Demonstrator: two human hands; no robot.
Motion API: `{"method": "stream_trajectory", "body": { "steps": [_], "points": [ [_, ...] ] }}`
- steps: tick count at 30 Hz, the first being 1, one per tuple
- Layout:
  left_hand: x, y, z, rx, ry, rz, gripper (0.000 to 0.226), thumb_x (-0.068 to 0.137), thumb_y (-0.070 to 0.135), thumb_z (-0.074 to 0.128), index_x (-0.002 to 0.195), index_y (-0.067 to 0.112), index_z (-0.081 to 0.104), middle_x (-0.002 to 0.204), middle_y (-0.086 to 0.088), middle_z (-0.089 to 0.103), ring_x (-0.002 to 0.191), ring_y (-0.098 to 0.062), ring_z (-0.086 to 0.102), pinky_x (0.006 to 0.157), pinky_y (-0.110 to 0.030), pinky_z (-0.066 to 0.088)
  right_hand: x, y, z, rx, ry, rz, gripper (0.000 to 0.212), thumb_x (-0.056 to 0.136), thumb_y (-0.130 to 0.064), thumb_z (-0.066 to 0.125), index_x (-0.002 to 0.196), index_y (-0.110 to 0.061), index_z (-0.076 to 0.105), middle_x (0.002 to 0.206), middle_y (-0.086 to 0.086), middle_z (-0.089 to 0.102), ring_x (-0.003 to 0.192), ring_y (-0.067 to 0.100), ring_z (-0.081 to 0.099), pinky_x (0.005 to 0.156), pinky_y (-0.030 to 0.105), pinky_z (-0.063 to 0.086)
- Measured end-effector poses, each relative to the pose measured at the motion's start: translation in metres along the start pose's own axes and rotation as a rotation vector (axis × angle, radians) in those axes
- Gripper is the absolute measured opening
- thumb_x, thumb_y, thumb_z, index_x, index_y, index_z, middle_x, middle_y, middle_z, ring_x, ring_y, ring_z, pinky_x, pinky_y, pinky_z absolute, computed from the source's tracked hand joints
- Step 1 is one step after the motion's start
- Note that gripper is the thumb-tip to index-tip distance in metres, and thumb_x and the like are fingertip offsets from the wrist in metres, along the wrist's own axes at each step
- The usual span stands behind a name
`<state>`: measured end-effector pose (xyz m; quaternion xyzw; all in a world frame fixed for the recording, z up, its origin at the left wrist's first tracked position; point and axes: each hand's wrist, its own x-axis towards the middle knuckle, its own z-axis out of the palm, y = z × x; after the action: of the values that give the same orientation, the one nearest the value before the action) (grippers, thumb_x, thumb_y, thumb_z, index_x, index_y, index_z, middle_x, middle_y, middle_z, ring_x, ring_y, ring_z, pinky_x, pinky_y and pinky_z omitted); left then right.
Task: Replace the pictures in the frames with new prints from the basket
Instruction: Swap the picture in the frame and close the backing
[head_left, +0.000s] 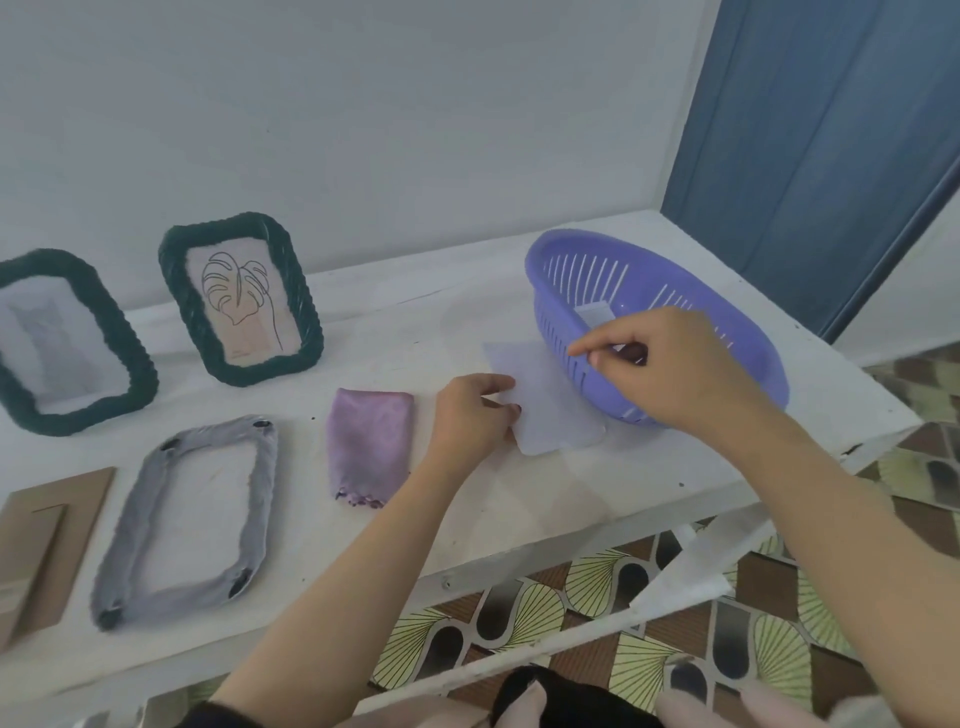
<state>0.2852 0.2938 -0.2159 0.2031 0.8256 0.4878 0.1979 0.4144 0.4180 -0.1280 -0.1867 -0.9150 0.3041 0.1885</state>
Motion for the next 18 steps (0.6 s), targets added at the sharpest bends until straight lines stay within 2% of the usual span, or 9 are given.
{"method": "stream_trajectory", "body": {
  "steps": [3, 5, 7, 8, 10, 11, 14, 16, 18],
  "points": [
    [0.0, -0.002, 0.001, 0.095, 0.022, 0.029, 0.033, 0.078, 0.005, 0.063, 0.111, 0.014, 0.065, 0.076, -0.006, 0.067, 0.065, -0.015, 0.062, 0.055, -0.013, 0.045, -0.003, -0.002, 0.007, -0.014, -0.063, -0.008, 0.021, 0.086, -0.014, 0.059, 0.091, -0.027, 0.074, 0.064, -0.027, 0.054, 0.067, 0.002, 0.058, 0.058, 0.005, 0.04],
    [0.0, -0.003, 0.002, 0.158, 0.024, 0.054, 0.034, 0.077, 0.008, 0.064, 0.111, 0.014, 0.065, 0.076, -0.003, 0.064, 0.065, -0.012, 0.059, 0.055, -0.015, 0.043, -0.005, -0.002, 0.012, -0.016, -0.094, 0.004, 0.02, 0.086, -0.015, 0.059, 0.092, -0.027, 0.074, 0.063, -0.026, 0.053, 0.066, 0.005, 0.059, 0.059, 0.008, 0.041],
    [0.001, -0.005, 0.004, 0.248, 0.03, 0.077, 0.035, 0.077, 0.012, 0.066, 0.111, 0.015, 0.066, 0.086, -0.003, 0.063, 0.078, -0.017, 0.06, 0.068, -0.024, 0.045, -0.007, -0.001, 0.017, -0.011, -0.119, 0.011, 0.019, 0.086, -0.016, 0.06, 0.094, -0.027, 0.074, 0.072, -0.023, 0.061, 0.068, 0.005, 0.06, 0.063, 0.012, 0.046],
    [0.002, -0.006, 0.005, 0.297, 0.036, 0.097, 0.035, 0.076, 0.014, 0.067, 0.112, 0.016, 0.065, 0.099, -0.005, 0.064, 0.091, -0.02, 0.059, 0.077, -0.026, 0.045, -0.007, -0.001, 0.02, -0.012, -0.129, 0.013, 0.019, 0.086, -0.017, 0.06, 0.095, -0.027, 0.074, 0.078, -0.017, 0.066, 0.07, 0.004, 0.06, 0.066, 0.014, 0.048],
    [0.004, -0.01, 0.006, 0.37, 0.058, 0.154, 0.04, 0.078, 0.015, 0.067, 0.117, 0.015, 0.062, 0.126, -0.008, 0.054, 0.116, -0.024, 0.048, 0.094, -0.028, 0.037, -0.009, -0.001, 0.023, -0.007, -0.15, 0.016, 0.02, 0.086, -0.017, 0.059, 0.096, -0.027, 0.073, 0.086, -0.012, 0.068, 0.072, -0.002, 0.057, 0.068, 0.009, 0.045],
    [0.002, -0.011, 0.007, 0.369, 0.083, 0.183, 0.042, 0.08, 0.014, 0.064, 0.122, 0.014, 0.058, 0.132, -0.009, 0.048, 0.122, -0.025, 0.043, 0.098, -0.027, 0.033, -0.01, -0.001, 0.024, -0.005, -0.157, 0.014, 0.02, 0.087, -0.017, 0.059, 0.096, -0.026, 0.073, 0.087, -0.013, 0.067, 0.071, -0.005, 0.055, 0.067, 0.006, 0.042],
    [-0.004, -0.006, 0.006, 0.158, 0.178, 0.272, 0.042, 0.092, 0.014, 0.049, 0.134, 0.016, 0.043, 0.139, -0.004, 0.044, 0.126, -0.021, 0.04, 0.104, -0.028, 0.031, -0.011, 0.0, 0.025, -0.004, -0.158, 0.0, 0.019, 0.086, -0.017, 0.06, 0.096, -0.026, 0.073, 0.092, -0.012, 0.069, 0.073, -0.004, 0.056, 0.068, 0.004, 0.041],
    [-0.008, 0.002, 0.005, -0.01, 0.148, 0.324, 0.043, 0.097, 0.02, 0.042, 0.139, 0.023, 0.036, 0.142, 0.007, 0.041, 0.128, -0.012, 0.039, 0.107, -0.029, 0.032, -0.011, -0.001, 0.022, 0.034, -0.147, 0.012, 0.018, 0.086, -0.017, 0.06, 0.095, -0.026, 0.074, 0.091, -0.011, 0.07, 0.073, -0.001, 0.06, 0.065, 0.004, 0.042],
    [-0.011, 0.011, 0.003, -0.073, 0.084, 0.382, 0.042, 0.098, 0.026, 0.041, 0.139, 0.031, 0.035, 0.138, 0.017, 0.04, 0.127, -0.003, 0.036, 0.106, -0.025, 0.03, -0.008, 0.0, 0.015, 0.115, -0.104, 0.041, 0.017, 0.086, -0.017, 0.06, 0.091, -0.027, 0.074, 0.083, -0.016, 0.069, 0.07, -0.003, 0.06, 0.06, 0.004, 0.043]
  ]
}}
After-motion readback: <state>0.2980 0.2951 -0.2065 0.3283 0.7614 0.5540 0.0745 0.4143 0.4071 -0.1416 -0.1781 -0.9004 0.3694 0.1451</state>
